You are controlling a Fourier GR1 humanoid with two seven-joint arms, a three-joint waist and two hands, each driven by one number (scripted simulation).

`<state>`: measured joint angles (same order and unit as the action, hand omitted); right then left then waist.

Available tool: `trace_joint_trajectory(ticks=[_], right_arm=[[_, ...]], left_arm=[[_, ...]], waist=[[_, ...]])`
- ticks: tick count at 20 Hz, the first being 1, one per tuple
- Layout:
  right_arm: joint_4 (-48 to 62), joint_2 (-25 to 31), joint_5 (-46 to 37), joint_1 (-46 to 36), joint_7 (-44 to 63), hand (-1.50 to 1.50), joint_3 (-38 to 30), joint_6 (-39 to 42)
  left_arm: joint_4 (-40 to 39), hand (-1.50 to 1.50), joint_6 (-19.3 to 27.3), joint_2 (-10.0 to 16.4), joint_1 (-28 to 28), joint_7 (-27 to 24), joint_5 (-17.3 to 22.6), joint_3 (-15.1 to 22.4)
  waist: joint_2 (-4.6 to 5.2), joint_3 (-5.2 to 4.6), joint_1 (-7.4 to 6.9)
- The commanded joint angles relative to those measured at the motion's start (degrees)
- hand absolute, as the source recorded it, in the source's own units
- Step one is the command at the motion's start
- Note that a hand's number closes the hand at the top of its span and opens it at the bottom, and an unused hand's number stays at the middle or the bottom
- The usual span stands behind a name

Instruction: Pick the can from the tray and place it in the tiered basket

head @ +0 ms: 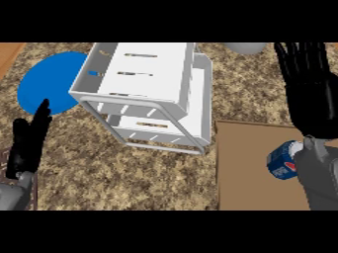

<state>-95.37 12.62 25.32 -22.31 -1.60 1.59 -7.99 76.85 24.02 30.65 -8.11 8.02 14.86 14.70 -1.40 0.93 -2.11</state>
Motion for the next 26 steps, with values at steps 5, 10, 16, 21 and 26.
trace_joint_trajectory(ticks=[5,10,16,21,26], right_arm=[[-12.77,5.95,6.43,1.87,2.40,1.50,13.05,24.36],[-6.88,14.27,-9.53,16.39,6.56,-1.50,8.56,12.81],[-17.64,22.22,-13.05,21.32,-1.89,-1.50,1.77,19.74],[-20.66,35.56,-21.80,15.18,2.88,-1.50,-3.61,23.27],[-25.60,48.89,-24.80,14.66,8.21,-1.50,-0.76,36.15]], left_arm=[[6.78,0.00,-5.10,-1.71,-0.61,-1.74,3.68,0.05],[10.19,0.00,-9.31,-2.35,2.53,-1.66,8.10,-0.48],[14.42,0.00,-14.24,0.46,8.30,-1.69,10.44,-3.58],[9.78,0.00,-13.03,-1.97,4.50,-3.80,7.94,-2.70],[13.08,0.00,-12.74,-2.04,3.63,-0.71,8.70,-2.35]], waist=[[0.33,-0.91,1.74],[0.88,-0.93,3.49],[1.01,-0.91,2.34],[1.02,-1.09,3.30],[0.87,-1.13,2.53]])
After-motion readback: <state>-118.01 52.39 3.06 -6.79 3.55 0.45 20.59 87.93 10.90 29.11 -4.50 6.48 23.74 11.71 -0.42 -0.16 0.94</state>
